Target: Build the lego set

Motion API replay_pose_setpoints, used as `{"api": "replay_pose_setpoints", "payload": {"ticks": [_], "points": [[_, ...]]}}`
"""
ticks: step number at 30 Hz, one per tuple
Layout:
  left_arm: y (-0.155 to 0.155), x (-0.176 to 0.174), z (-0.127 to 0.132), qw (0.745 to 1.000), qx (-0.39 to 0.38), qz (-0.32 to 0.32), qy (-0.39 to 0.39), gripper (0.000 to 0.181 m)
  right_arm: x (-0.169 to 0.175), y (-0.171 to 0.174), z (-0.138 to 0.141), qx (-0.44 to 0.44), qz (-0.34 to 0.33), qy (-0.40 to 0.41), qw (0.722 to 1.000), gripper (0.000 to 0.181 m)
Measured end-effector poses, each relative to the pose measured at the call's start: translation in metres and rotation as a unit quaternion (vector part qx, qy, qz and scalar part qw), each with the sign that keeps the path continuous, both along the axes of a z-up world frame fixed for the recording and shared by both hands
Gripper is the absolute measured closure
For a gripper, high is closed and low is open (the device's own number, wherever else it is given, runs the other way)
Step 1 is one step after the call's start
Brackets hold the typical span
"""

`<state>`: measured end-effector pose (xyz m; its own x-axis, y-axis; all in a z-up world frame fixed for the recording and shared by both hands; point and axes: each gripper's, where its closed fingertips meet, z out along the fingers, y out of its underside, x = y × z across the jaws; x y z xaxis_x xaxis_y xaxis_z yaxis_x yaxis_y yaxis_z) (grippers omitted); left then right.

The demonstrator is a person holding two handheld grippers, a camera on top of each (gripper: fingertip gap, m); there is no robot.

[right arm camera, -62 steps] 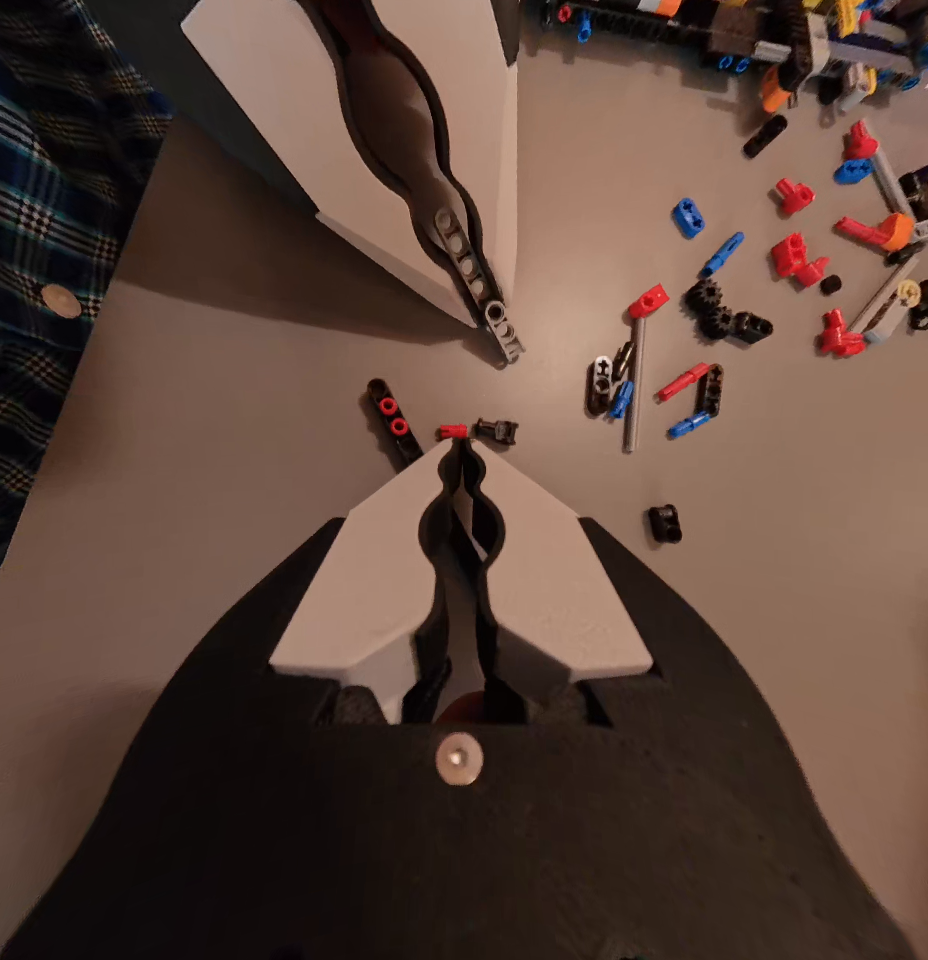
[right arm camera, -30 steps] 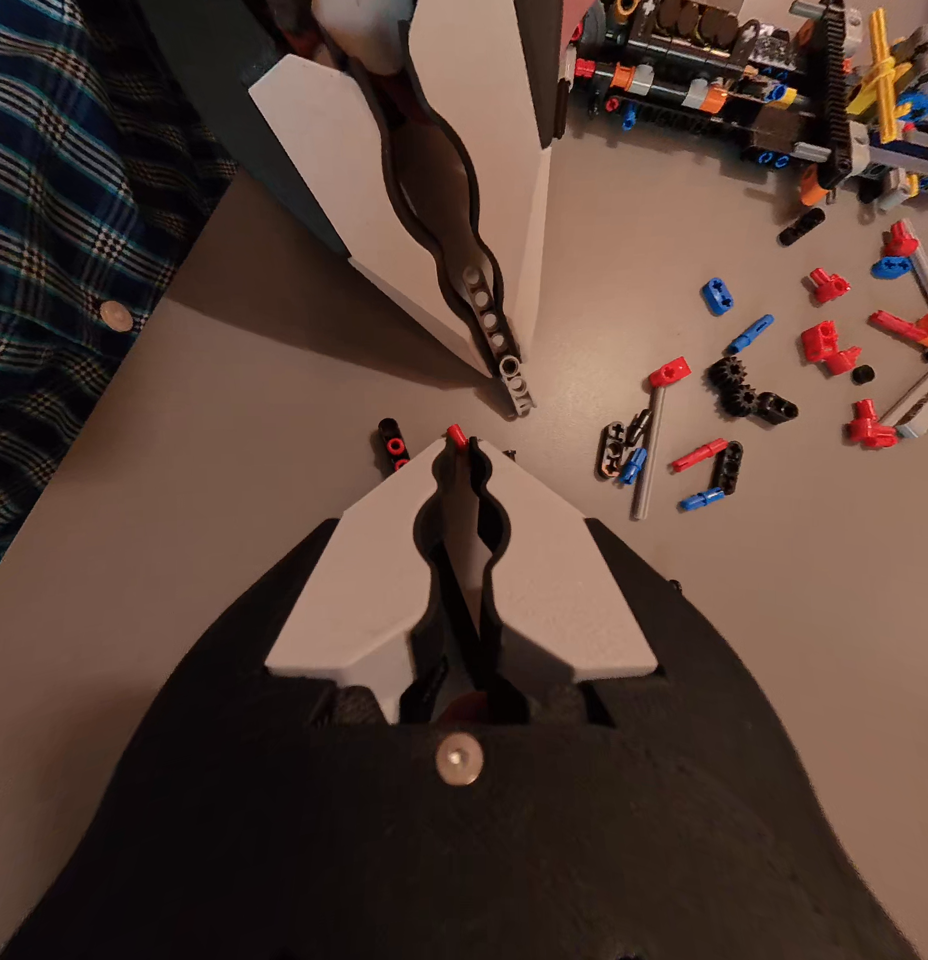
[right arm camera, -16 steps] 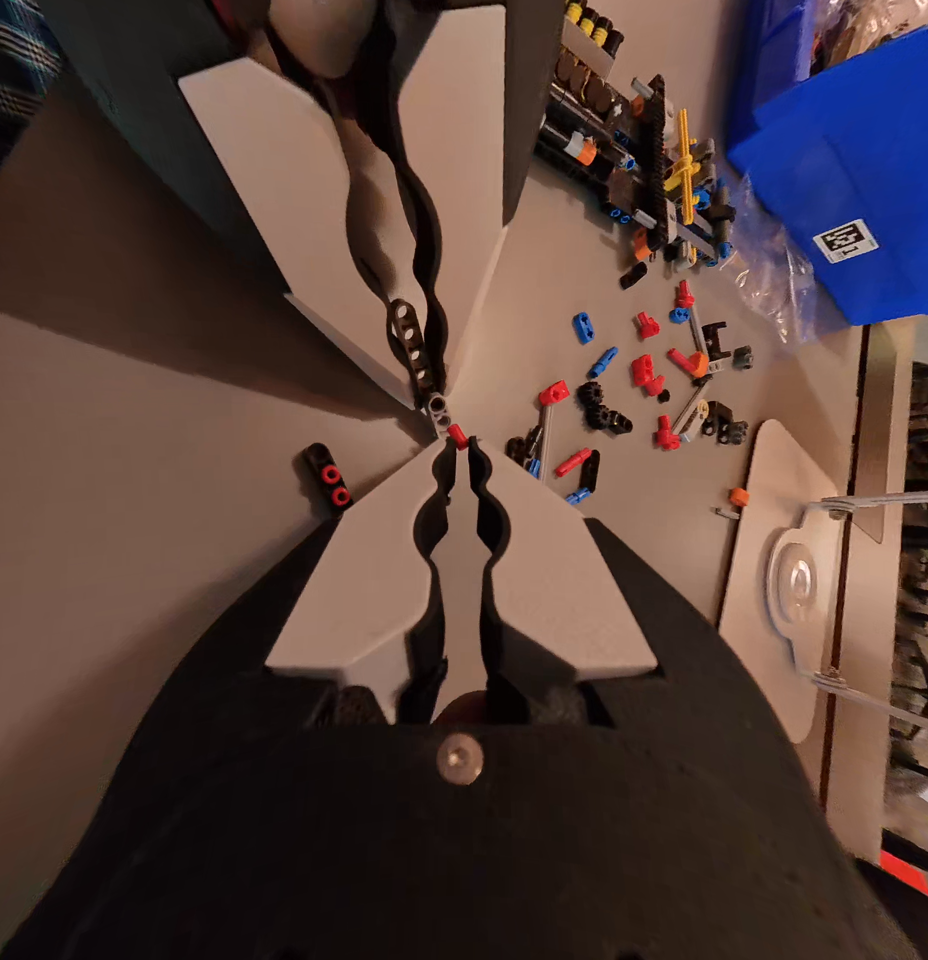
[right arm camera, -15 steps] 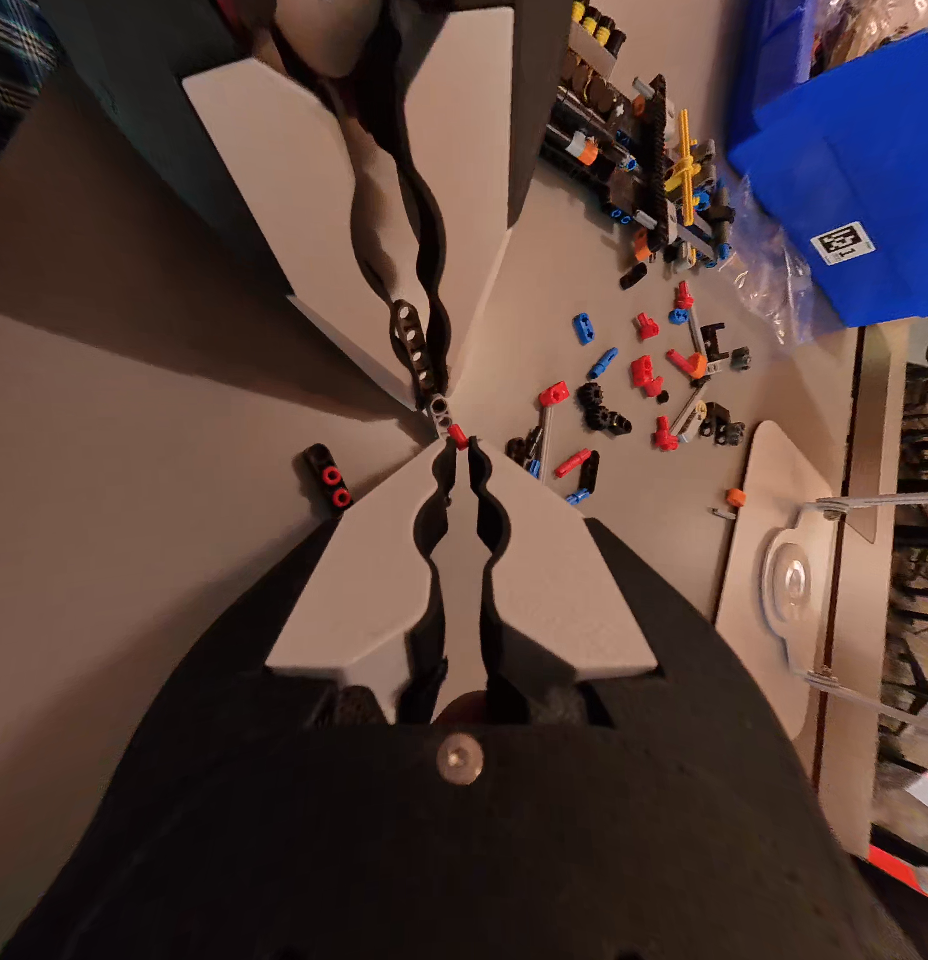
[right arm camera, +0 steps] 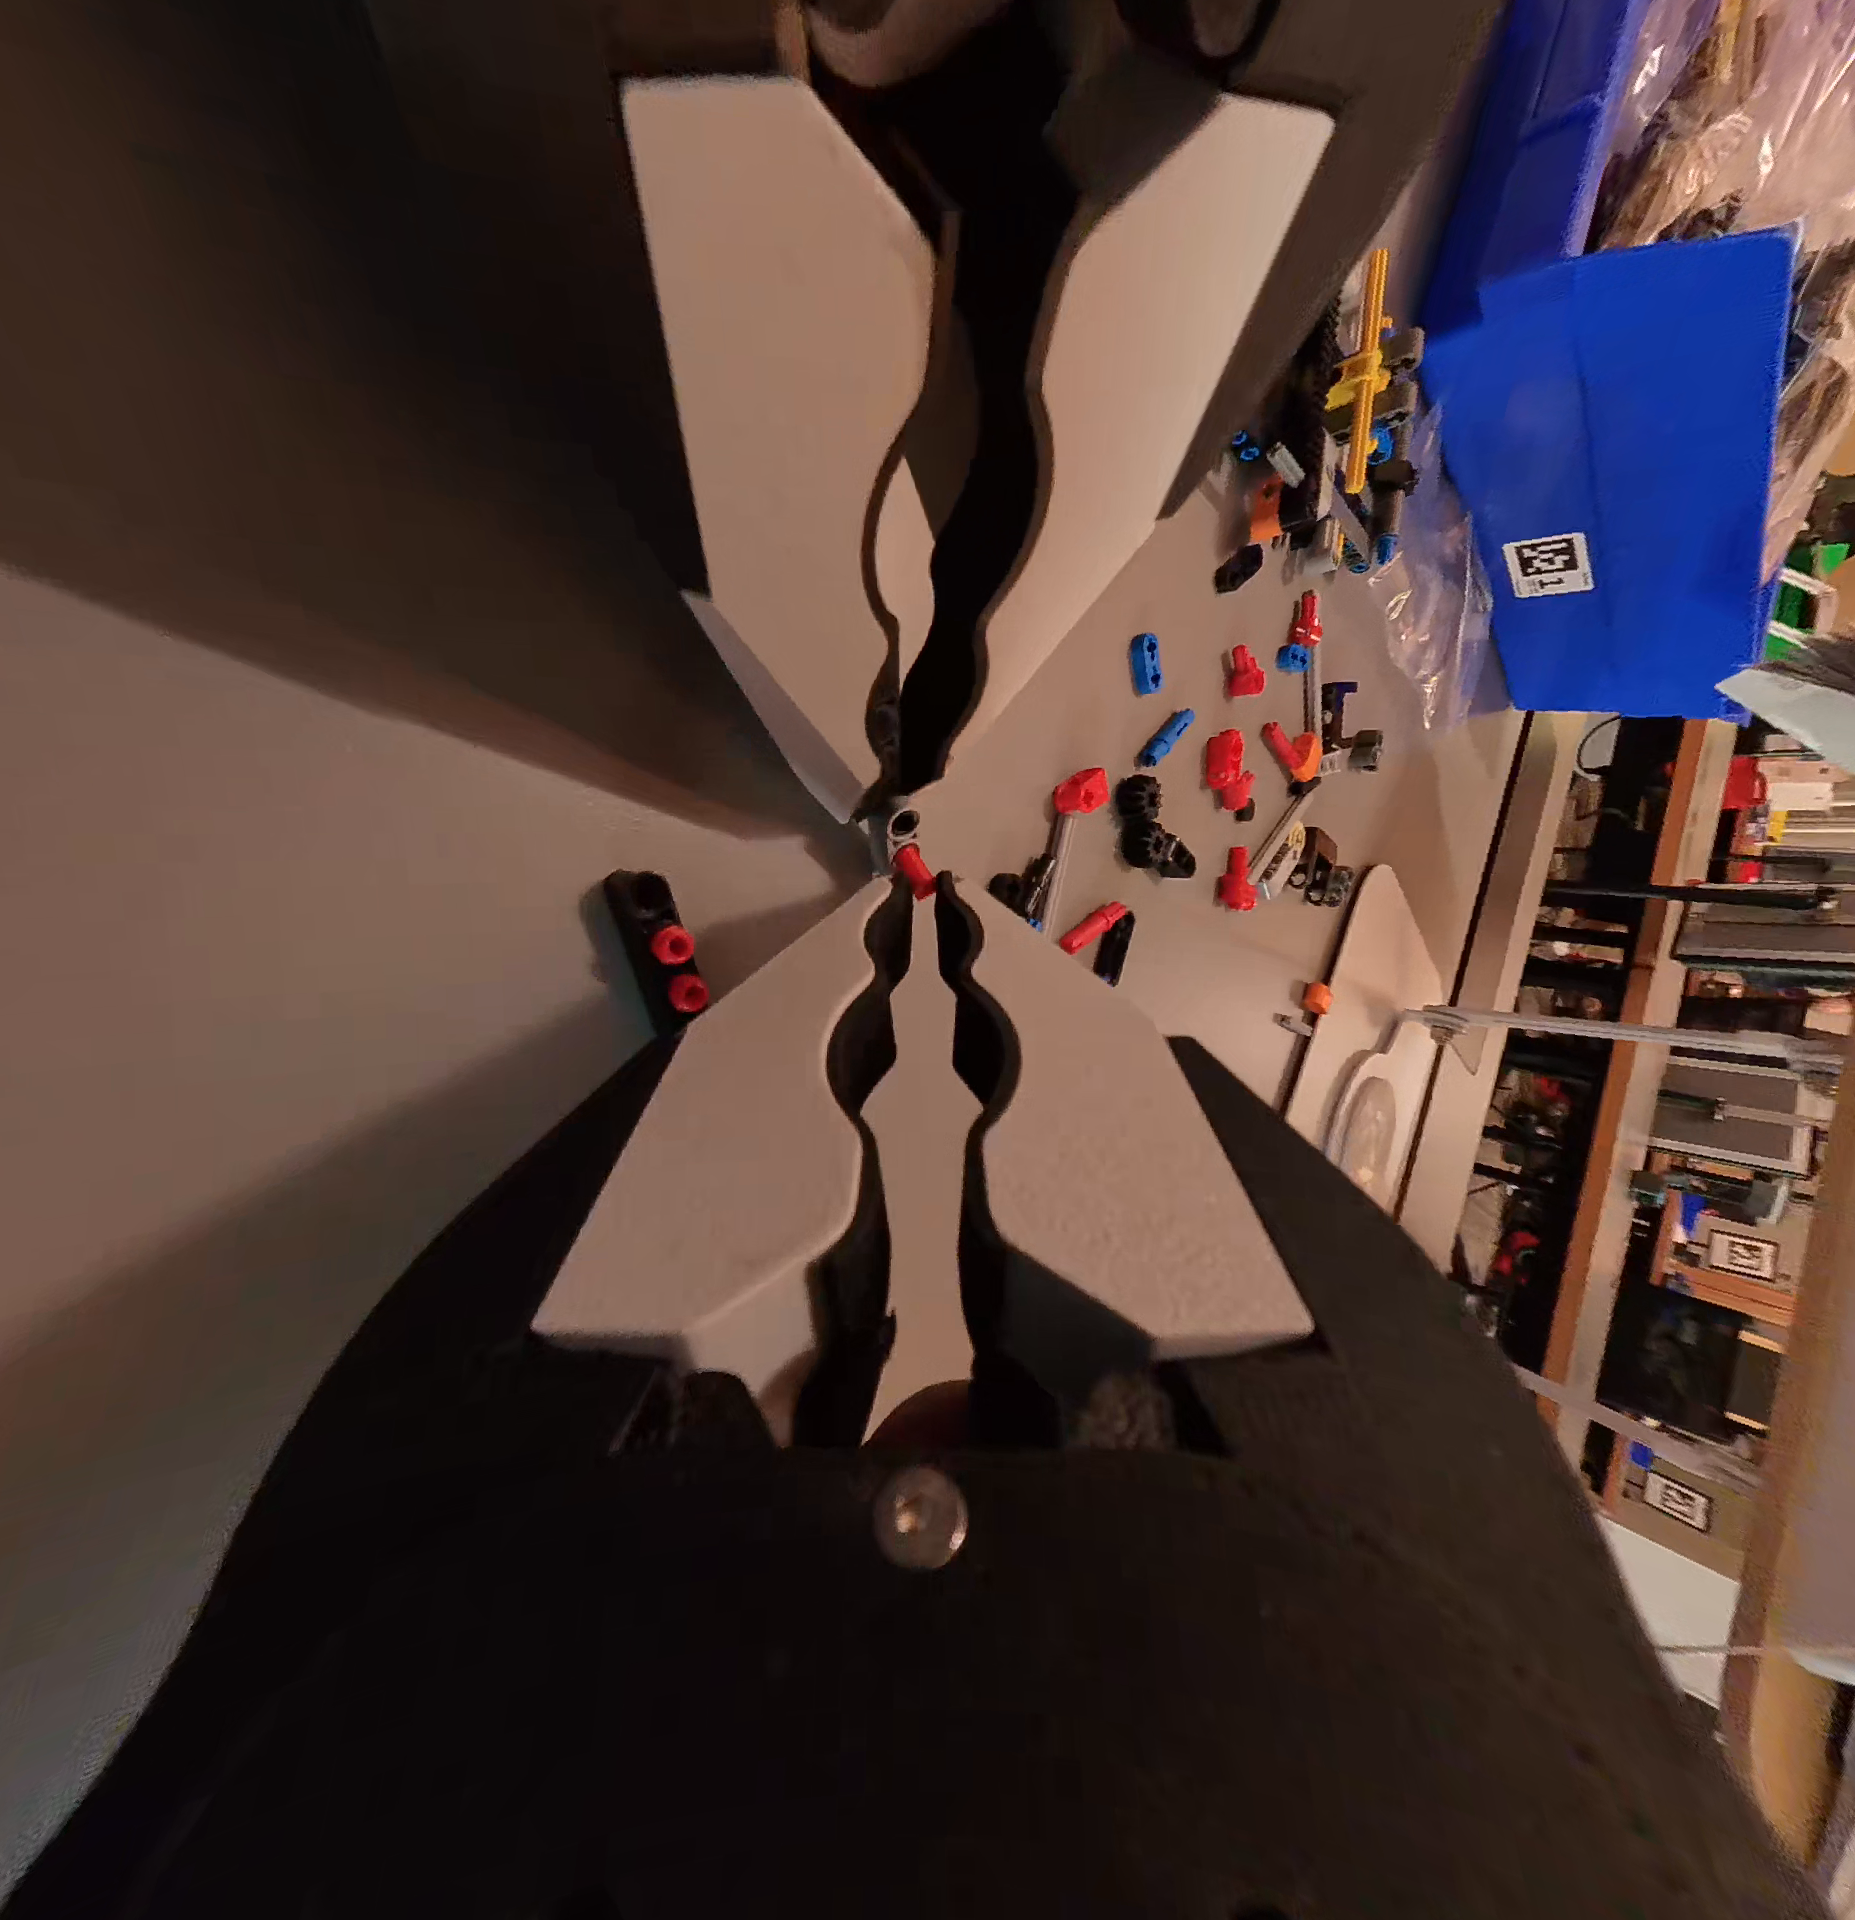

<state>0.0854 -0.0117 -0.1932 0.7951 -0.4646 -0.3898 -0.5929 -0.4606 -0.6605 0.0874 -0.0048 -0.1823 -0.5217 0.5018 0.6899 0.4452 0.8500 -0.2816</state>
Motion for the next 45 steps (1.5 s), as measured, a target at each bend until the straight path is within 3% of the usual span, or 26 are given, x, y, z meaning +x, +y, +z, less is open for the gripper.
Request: {"api": "replay_pose_setpoints", "payload": {"ticks": [17,22,33,45], "points": [[-0.0002,-0.0005,0.0001,1.000,-0.003,0.002,0.004,0.176,-0.0011,-0.0046,0.0054,0.069,0.013,0.034,0.997,0.179],[0.0005,0.0023,0.0004,1.000,0.003,-0.001,0.009,0.176,-0.0007,-0.0069,0.0043,0.036,0.013,0.045,0.998,0.181],[0.0007,0.0034,0.0007,1.000,0.004,-0.004,0.002,0.176,0.0029,-0.0024,0.0074,-0.124,-0.011,0.058,0.991,0.181],[0.0007,0.0040,0.0013,1.000,0.003,-0.006,-0.002,0.176,0.0015,-0.0011,0.0074,-0.158,-0.014,0.074,0.984,0.181]]}}
